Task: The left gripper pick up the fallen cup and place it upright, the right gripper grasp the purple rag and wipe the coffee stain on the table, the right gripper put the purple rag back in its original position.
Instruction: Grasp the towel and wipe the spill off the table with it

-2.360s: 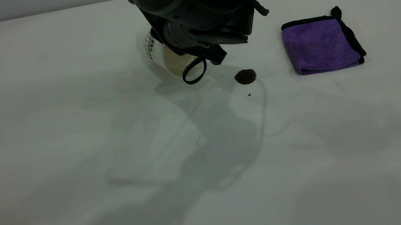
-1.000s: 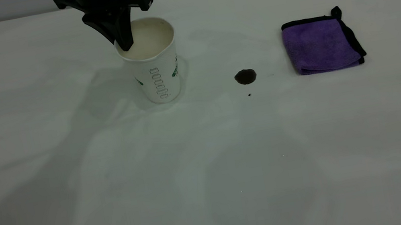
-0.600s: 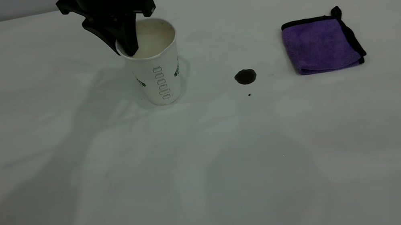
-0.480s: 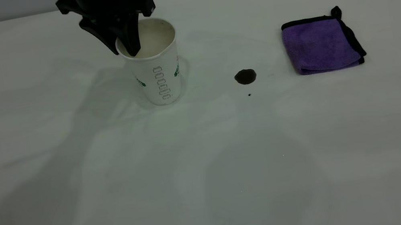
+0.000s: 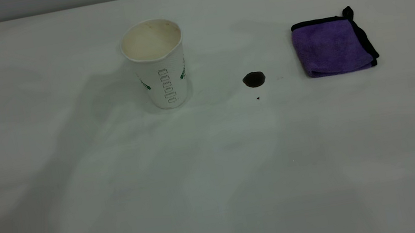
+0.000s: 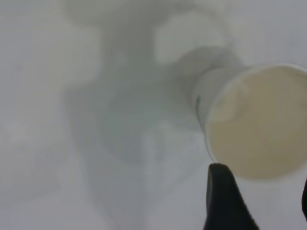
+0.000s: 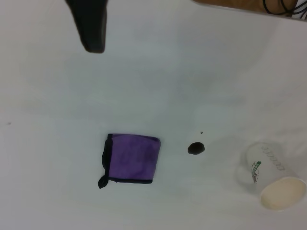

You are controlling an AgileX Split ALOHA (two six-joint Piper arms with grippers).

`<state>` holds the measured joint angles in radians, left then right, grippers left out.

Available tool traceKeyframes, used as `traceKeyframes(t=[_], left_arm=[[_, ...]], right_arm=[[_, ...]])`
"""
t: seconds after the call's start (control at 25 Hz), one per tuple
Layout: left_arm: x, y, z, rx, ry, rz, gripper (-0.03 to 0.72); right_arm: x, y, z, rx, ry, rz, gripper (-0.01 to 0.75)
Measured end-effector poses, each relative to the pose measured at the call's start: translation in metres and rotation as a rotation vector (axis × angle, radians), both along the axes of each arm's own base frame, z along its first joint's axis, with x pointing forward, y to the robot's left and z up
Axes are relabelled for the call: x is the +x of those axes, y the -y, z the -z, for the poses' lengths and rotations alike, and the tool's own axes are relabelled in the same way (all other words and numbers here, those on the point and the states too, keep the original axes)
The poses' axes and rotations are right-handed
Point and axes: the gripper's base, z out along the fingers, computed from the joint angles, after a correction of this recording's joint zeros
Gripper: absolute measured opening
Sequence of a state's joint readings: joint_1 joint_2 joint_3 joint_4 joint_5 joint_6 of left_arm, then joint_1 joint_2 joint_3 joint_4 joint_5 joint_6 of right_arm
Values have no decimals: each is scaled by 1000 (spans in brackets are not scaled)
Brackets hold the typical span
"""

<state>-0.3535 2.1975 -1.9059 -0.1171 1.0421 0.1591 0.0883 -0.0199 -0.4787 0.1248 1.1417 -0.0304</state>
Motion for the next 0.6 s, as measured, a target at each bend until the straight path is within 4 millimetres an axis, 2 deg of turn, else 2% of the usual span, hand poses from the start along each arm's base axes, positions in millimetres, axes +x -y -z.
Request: traceKeyframes(t=[0.2, 0.28, 0.4, 0.52, 0.6], left_arm=[[-38, -14, -94, -35, 79, -4, 430], [-56, -20, -133, -70, 168, -9, 430], [-84, -31, -180, -115, 276, -21, 430], [-113, -40, -211, -152, 347, -39, 430], [-137, -49, -223, -164, 370, -45, 430]], right_arm=[[0, 0, 0, 0, 0, 0, 492], [0, 0, 0, 0, 0, 0, 492], [0, 0, 0, 0, 0, 0, 492], [0, 0, 0, 0, 0, 0, 492], [0, 0, 0, 0, 0, 0, 492]])
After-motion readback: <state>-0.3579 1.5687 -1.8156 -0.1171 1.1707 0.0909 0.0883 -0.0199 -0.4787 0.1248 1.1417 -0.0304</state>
